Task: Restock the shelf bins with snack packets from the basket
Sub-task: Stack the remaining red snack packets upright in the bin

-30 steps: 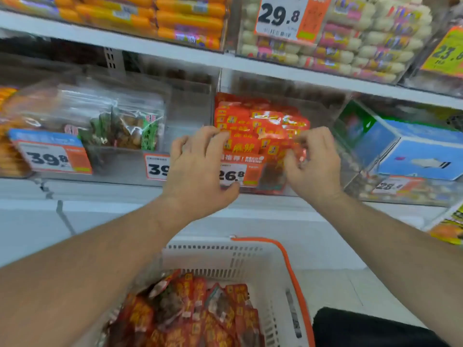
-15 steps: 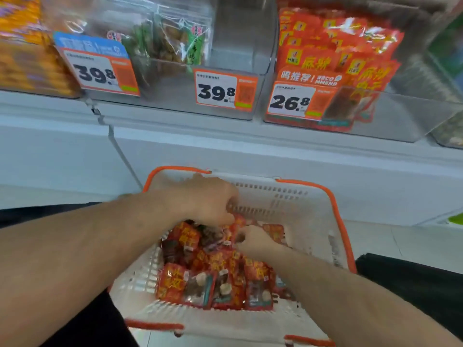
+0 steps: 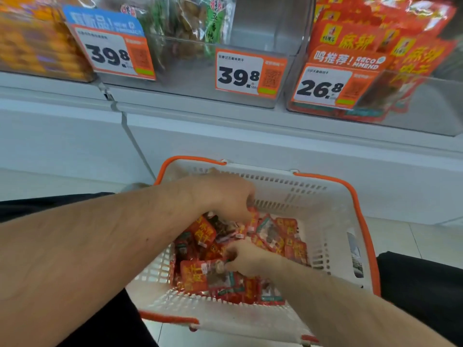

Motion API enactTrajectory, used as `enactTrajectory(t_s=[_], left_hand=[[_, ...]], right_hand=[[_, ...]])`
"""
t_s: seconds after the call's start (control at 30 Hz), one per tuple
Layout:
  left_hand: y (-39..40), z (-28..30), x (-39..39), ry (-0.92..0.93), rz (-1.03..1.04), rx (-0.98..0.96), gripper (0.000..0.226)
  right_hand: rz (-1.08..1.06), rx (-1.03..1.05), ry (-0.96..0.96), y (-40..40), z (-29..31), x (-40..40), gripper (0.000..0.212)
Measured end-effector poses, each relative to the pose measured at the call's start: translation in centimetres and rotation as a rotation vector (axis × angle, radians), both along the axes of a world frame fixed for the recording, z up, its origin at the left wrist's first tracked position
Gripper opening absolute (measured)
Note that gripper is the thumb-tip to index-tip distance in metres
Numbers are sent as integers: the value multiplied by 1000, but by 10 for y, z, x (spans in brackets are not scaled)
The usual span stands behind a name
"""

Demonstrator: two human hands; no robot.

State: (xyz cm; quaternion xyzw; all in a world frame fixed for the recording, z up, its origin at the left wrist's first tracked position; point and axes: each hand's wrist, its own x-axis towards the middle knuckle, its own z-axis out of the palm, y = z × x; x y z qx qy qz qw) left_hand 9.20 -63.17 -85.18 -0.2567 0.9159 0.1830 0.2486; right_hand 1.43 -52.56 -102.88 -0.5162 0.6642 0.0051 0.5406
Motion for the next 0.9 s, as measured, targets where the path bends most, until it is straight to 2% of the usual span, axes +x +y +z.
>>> enactTrajectory(t_s=[0.1,0.27,0.33,0.4,0.47,0.53,0.6,0.67,0.73,0.8,0.9], left_hand=[[-6,5,4,-44,53,-13,47],[-21,2,11,2,253,62,94],[-23,3,13,96,366,98,109],[-23,5,13,263,506,126,112],[-21,8,10,470,630,248,97],[-18,12,3,642,666,380,60],[-11,21,-6,763,668,439,25],[-6,32,-14,845,668,430,10],[-4,46,-23,876,647,400,8],[-3,60,-31,883,602,357,6],[-3,79,-47,875,489,264,5]], right_hand=[[30,-65,33,-12,33,-33,14],[-87,-167,49,-20,102,-97,12],[-230,-212,-56,-17,127,-114,16],[-395,-248,-244,-12,145,-128,18],[-505,-256,-400,-6,160,-138,20],[-585,-269,-489,1,176,-143,21],[-637,-291,-497,7,190,-144,20],[-600,-353,-372,12,202,-146,15],[-495,-431,-106,14,214,-150,3],[-470,-552,107,15,227,-155,22],[-504,-747,141,16,248,-160,42]])
